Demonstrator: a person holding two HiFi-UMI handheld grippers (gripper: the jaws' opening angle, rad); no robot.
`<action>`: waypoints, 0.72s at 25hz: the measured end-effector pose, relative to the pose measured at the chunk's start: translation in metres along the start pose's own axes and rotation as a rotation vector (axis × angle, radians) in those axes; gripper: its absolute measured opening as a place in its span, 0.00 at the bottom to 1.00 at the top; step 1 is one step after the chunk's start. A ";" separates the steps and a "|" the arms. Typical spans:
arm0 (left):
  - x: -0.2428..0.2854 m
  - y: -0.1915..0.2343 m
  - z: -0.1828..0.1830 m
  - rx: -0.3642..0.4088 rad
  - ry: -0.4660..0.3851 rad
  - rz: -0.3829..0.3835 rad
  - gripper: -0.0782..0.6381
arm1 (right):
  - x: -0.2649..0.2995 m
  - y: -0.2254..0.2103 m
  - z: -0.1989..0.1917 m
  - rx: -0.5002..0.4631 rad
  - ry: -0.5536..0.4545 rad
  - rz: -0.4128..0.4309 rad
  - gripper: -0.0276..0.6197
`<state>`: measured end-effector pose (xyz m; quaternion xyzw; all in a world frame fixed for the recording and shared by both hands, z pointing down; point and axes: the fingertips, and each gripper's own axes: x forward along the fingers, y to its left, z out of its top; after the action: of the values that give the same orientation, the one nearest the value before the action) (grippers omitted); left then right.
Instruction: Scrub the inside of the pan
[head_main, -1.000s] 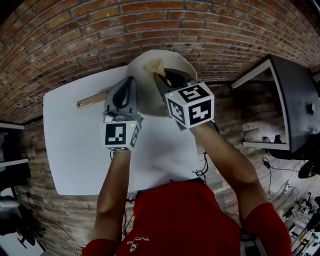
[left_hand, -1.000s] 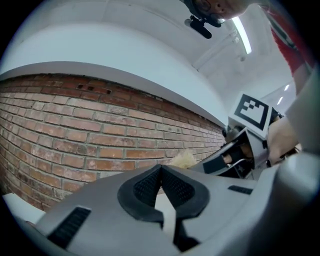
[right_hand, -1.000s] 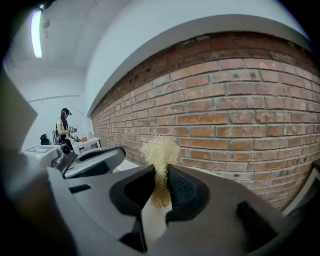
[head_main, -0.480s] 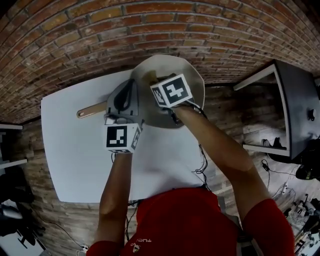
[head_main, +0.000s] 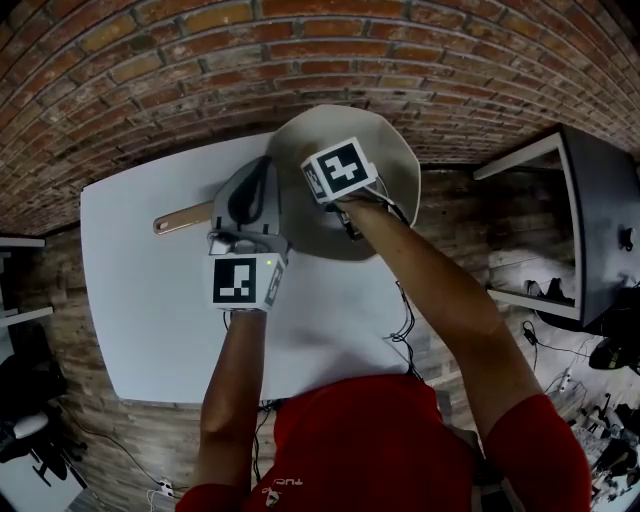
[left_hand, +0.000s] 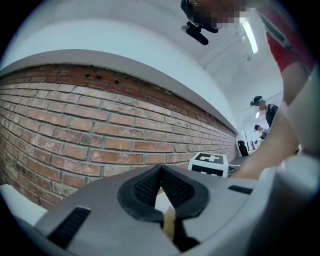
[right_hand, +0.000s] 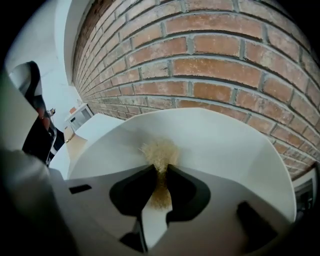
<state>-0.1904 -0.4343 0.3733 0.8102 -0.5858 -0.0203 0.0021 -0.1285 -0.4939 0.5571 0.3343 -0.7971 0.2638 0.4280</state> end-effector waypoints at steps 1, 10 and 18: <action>0.000 0.000 0.000 -0.001 0.000 0.000 0.13 | 0.000 -0.007 -0.003 0.010 0.009 -0.015 0.16; 0.003 -0.008 -0.002 -0.003 0.002 -0.019 0.13 | -0.019 -0.053 -0.024 0.101 0.044 -0.113 0.16; -0.002 -0.007 0.001 0.005 -0.007 -0.024 0.13 | -0.033 -0.020 -0.023 0.092 0.020 -0.030 0.16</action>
<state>-0.1850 -0.4299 0.3720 0.8170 -0.5762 -0.0218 -0.0022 -0.0879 -0.4805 0.5434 0.3629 -0.7748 0.2972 0.4237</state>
